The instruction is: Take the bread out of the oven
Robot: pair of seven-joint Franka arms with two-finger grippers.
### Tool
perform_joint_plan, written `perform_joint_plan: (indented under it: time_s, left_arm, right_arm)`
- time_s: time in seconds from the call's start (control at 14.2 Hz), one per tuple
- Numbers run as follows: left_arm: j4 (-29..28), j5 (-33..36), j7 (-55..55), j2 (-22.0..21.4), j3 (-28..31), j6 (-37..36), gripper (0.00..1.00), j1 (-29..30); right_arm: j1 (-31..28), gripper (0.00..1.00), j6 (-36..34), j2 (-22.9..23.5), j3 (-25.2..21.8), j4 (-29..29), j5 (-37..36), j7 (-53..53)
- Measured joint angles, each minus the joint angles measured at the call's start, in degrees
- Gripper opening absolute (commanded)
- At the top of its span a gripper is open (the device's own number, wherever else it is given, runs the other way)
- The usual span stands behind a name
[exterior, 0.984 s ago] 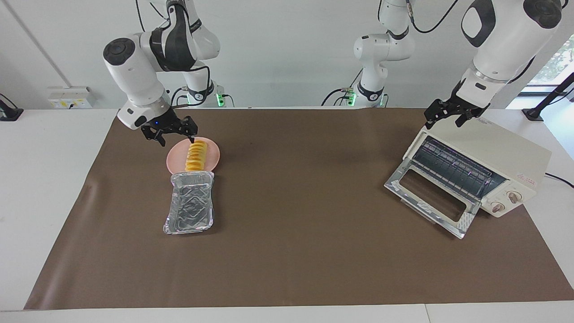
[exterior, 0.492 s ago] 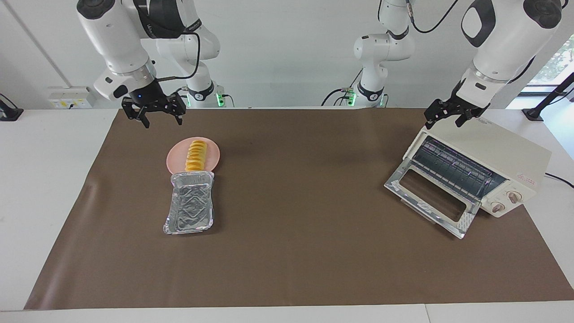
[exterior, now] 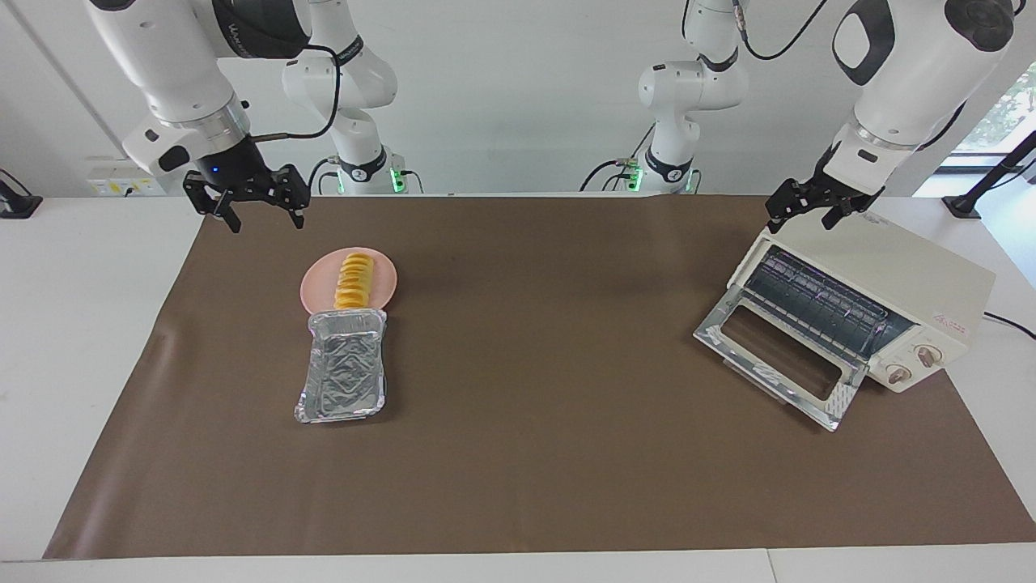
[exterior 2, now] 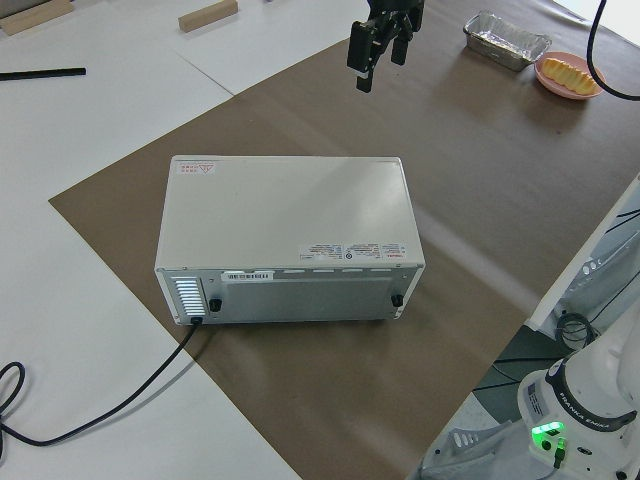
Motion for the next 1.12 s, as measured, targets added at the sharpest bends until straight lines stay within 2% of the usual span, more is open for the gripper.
perform_joint_plan:
  time_s: [0.63,1.12]
  left_arm:
    - [0.0,0.0,0.0,0.0,0.0,0.0,1.00,0.0]
    - [0.0,0.0,0.0,0.0,0.0,0.0,1.00,0.0]
  right_arm:
    - [-1.7,1.00,-3.3,0.4,0.0,1.0,-0.5,0.0]
    - [-2.2,1.00,-3.3,0.6,-0.1,1.0,-1.3,0.0]
